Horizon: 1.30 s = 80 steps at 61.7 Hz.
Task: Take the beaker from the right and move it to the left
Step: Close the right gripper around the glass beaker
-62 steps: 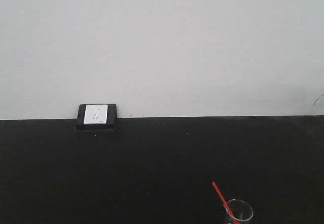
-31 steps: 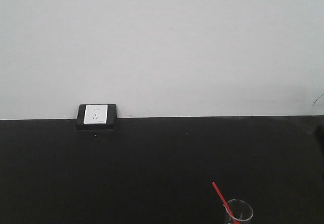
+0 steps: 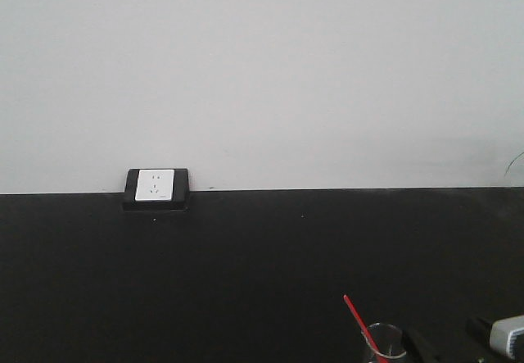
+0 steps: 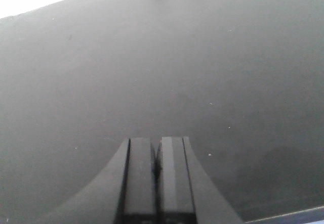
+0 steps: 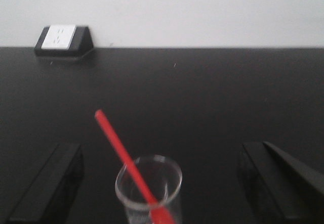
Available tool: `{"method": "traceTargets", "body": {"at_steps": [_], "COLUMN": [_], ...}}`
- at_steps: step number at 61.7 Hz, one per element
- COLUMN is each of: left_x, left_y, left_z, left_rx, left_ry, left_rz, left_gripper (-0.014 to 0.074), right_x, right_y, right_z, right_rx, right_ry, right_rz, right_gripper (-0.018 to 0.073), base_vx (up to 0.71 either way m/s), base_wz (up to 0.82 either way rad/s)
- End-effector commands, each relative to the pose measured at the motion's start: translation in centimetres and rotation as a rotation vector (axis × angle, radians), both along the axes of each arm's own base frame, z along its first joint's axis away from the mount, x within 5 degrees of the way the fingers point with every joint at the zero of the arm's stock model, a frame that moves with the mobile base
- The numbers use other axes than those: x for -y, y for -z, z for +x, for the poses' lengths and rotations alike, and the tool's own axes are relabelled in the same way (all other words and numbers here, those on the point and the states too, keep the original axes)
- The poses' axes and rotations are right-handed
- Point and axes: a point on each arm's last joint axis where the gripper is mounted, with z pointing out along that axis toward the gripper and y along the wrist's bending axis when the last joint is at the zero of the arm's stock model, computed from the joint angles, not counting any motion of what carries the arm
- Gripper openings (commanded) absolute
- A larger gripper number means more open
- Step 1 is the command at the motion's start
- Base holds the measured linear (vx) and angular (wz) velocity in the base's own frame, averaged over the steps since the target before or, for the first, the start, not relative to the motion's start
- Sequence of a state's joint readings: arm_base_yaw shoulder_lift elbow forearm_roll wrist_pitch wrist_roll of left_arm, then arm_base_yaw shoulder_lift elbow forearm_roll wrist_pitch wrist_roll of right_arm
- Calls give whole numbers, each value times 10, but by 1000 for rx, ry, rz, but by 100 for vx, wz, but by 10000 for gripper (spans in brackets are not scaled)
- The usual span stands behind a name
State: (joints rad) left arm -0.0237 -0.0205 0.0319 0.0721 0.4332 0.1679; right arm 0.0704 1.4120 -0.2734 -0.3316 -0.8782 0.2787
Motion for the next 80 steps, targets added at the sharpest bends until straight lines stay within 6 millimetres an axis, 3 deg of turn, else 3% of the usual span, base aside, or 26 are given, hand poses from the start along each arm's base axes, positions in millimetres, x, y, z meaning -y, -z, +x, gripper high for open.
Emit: {"method": "traceTargets", "body": {"at_steps": [1,7,30,80], "left_x": [1,1,1,1], "left_y": [-1,-1,-1,-1], "left_z": [2,2,2,2], "left_rx": [70,70,70,70], "left_ry": [8,8,8,8], "left_rz": [-1,-1,-1,-1], "left_gripper": [-6,-6,-6,-6], "right_x": [-3,-4,-7,-23], "right_y": [-3,12,52,75], "right_z": [-2,-5,15,88], "right_rx": [118,104,33,101], "right_ry": [-29,-39,-47,-166], "right_rz": [59,82,129,106], "right_gripper": [643,638,608,585], "base_vx": [0,0,0,0], "base_wz": [0,0,0,0]}}
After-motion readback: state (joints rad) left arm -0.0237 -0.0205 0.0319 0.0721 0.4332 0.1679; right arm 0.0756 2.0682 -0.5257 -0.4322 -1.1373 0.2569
